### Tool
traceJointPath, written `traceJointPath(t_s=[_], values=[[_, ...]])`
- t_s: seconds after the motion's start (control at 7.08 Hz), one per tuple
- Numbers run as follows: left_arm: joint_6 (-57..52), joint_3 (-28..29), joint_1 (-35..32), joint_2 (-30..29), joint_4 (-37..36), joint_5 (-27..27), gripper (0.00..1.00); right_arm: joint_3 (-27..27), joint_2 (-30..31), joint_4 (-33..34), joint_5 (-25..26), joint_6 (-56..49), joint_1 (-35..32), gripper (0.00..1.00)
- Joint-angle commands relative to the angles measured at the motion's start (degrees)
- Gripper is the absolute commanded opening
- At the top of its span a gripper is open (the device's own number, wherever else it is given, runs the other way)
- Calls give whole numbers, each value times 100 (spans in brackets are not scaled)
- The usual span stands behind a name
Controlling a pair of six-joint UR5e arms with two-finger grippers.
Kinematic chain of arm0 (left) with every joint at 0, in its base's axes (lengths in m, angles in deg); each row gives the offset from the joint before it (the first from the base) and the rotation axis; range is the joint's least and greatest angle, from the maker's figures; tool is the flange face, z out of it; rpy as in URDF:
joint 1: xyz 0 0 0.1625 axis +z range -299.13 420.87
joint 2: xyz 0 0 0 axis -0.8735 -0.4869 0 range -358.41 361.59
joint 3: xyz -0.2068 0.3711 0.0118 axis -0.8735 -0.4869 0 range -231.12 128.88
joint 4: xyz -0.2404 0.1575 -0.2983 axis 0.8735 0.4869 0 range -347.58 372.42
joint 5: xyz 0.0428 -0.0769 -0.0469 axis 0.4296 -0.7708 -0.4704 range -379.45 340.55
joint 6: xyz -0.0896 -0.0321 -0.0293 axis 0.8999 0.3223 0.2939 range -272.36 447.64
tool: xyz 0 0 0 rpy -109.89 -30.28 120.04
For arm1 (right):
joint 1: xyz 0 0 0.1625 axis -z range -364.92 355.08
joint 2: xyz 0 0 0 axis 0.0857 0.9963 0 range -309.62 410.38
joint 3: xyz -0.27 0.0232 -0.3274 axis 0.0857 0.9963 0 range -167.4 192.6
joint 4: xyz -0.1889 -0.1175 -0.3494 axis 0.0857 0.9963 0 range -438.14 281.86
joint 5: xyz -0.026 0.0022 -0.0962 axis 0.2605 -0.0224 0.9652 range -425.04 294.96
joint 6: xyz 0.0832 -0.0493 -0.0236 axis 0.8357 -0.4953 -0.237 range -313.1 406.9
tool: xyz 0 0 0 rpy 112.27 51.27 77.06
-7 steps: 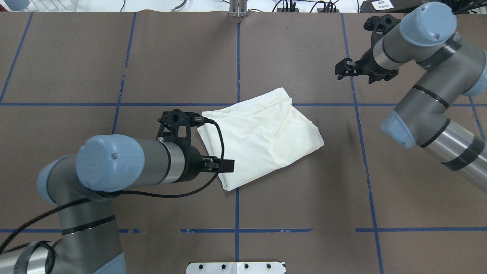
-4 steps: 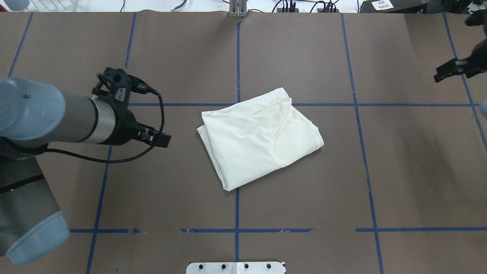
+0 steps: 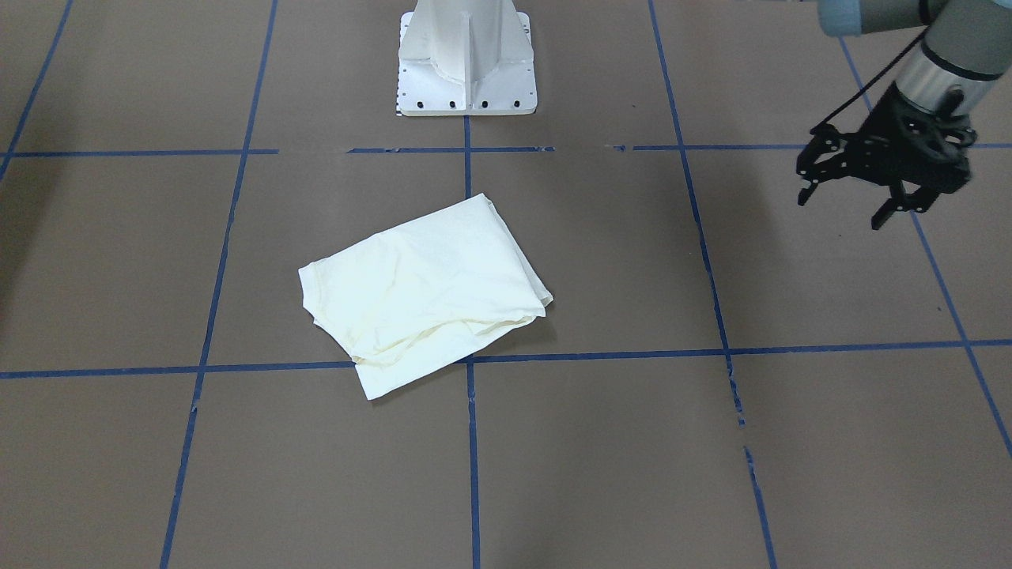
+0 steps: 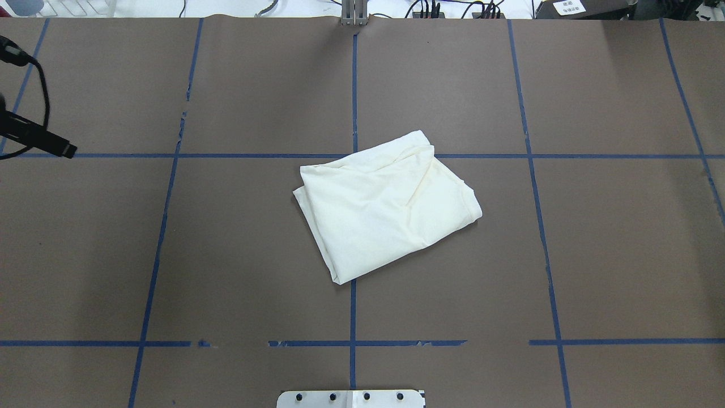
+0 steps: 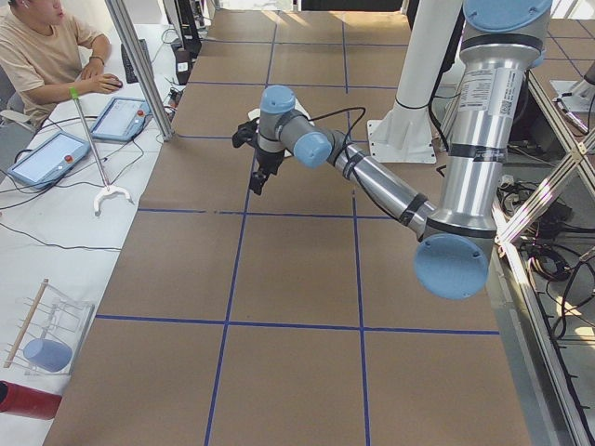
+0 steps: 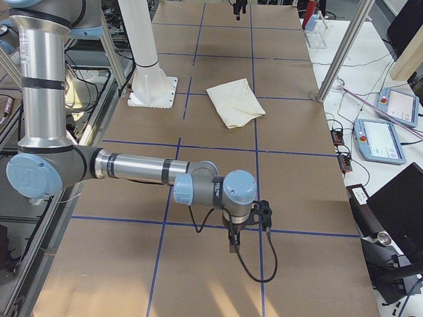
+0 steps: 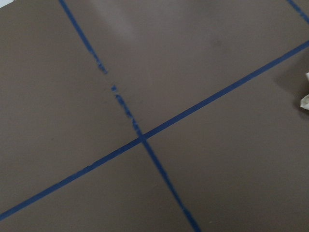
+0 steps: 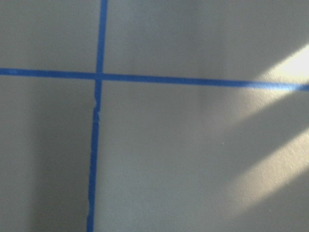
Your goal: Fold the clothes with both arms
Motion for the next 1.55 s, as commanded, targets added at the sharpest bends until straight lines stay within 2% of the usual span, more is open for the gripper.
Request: traceJointPath(t_s=[0.0,0.14,0.28,0.42,0.71,1.41], values=[[-1195,475,-1108,617,-5,-358,100,-192,270,210,-135,-28,-430,100],[-2137,912,-1488,777,-75,-524,100,-463,174,648,-92,15,-309,100],[-2303,1125,-1805,883,-442,-665,100,-666,112,948,-56,59,-238,100],[-2356,1127,-2130,910,-1046,-658,100,-668,111,977,-56,173,-133,100],[-3259,1136,-2711,1174,-1209,-649,100,-694,103,969,-39,244,61,100],[-3236,1048,-2713,1262,-1123,-552,100,-703,94,934,-47,235,167,100]])
